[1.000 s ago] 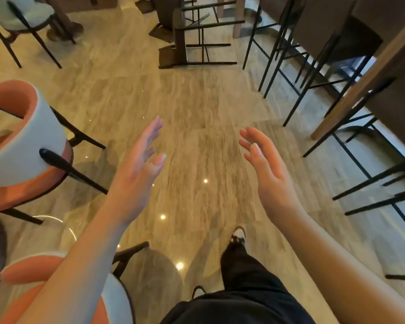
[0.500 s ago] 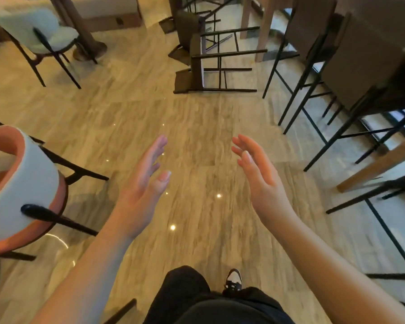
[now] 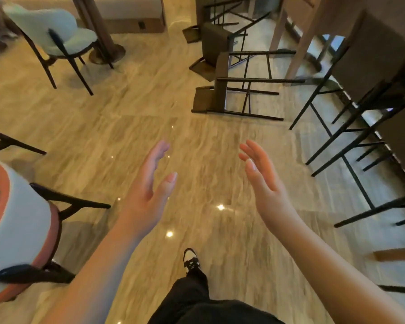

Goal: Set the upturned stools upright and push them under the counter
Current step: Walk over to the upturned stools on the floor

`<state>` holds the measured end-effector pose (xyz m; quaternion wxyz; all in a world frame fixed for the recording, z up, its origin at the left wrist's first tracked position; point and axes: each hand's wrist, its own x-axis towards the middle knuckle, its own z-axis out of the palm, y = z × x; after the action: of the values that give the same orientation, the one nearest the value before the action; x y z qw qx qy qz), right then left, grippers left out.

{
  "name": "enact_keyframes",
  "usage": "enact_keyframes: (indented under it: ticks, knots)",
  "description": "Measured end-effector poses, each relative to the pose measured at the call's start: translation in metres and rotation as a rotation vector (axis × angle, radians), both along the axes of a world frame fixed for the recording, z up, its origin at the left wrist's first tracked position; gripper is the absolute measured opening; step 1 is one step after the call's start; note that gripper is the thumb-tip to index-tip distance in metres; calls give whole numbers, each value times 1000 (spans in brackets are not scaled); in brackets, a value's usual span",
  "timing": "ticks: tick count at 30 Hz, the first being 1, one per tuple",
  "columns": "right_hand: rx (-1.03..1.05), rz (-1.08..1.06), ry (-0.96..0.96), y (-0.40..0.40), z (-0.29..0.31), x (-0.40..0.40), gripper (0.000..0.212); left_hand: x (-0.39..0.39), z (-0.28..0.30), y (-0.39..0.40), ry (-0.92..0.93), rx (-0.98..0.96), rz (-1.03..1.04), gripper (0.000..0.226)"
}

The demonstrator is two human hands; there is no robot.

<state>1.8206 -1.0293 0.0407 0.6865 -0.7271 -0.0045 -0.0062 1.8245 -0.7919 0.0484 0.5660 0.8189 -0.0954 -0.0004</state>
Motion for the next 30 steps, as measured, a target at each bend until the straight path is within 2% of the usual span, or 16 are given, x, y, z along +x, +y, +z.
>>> enact_keyframes:
  ticks: [5, 7, 16, 19, 21, 24, 30]
  knots:
    - [11, -6, 7, 39, 5, 130, 60, 135, 11, 42, 64, -6, -51, 65]
    - [41, -17, -2, 44, 12, 156, 62, 163, 17, 45, 41, -2, -60, 65]
    - [23, -3, 34, 37, -2, 374, 62, 378, 11, 41, 69, 52, -86, 67]
    - [15, -49, 44, 24, -10, 457, 66, 457, 3, 34, 50, 45, -70, 61]
    - [21, -26, 54, 16, -7, 516, 61, 510, 5, 31, 95, 22, -24, 60]
    - [-10, 31, 36, 11, 4, 599, 52, 583, 11, 31, 57, 16, 43, 60]
    - [26, 59, 23, 26, 17, 735, 54, 708, 20, 41, 11, 55, 124, 53]
